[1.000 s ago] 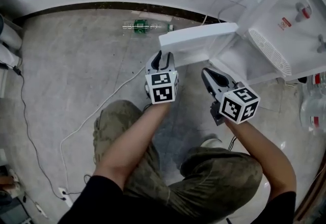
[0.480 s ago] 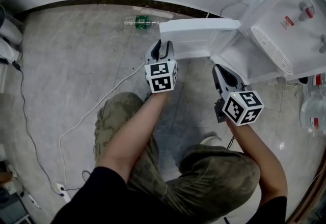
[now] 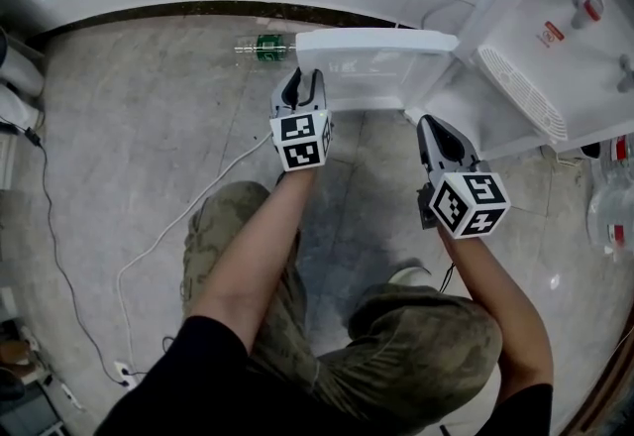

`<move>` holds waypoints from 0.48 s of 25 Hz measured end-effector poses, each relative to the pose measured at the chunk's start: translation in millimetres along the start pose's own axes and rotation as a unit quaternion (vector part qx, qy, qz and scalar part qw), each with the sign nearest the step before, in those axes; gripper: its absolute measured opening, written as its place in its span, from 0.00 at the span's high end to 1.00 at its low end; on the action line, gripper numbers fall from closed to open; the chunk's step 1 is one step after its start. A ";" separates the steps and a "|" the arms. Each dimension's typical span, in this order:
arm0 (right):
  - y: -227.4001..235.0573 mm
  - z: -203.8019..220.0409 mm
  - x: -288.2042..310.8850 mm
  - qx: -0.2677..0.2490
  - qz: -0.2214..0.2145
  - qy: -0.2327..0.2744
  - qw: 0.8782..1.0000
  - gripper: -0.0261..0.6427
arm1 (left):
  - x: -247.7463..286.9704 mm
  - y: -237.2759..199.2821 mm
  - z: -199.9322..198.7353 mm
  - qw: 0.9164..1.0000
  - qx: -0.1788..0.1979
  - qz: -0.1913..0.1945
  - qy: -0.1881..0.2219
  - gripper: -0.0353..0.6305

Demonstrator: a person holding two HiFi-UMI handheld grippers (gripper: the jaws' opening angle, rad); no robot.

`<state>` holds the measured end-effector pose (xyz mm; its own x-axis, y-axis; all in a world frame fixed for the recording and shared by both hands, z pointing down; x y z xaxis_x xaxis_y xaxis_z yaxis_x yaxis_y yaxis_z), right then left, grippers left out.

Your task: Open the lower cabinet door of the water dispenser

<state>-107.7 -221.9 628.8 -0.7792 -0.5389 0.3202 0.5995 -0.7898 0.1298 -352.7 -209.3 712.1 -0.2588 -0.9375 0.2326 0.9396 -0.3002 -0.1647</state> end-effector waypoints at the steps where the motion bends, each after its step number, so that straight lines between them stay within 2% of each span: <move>1: 2.3 2.1 1.4 0.004 0.005 0.000 1.000 0.96 | 0.5 -0.1 0.3 1.000 0.005 0.003 0.002 0.78; 7: 11.2 -0.5 10.1 0.023 0.024 0.011 0.999 0.96 | 1.6 -1.0 0.0 1.000 0.021 0.019 0.002 0.78; 11: 13.1 4.8 3.2 0.017 0.030 0.004 0.999 0.96 | -4.8 2.1 0.4 0.998 0.063 0.015 0.000 0.78; 12: 14.7 7.2 1.0 0.019 0.035 -0.002 0.999 0.96 | -6.3 1.8 0.9 0.998 0.065 0.014 0.000 0.78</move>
<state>-98.4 -232.0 637.8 -0.7345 -0.5907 0.3340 0.6589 -0.7386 0.1426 -349.1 -203.8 711.2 -0.2326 -0.9448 0.2306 0.9673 -0.2494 -0.0462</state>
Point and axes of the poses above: the fingertips, and each gripper's own axes: x forward along the fingers, y to its right, z out of its underside, the point moved 3 cm from there along -x, backward along the fingers, and after that the axes turned 4 degrees about -x, right-handed, at the moved point
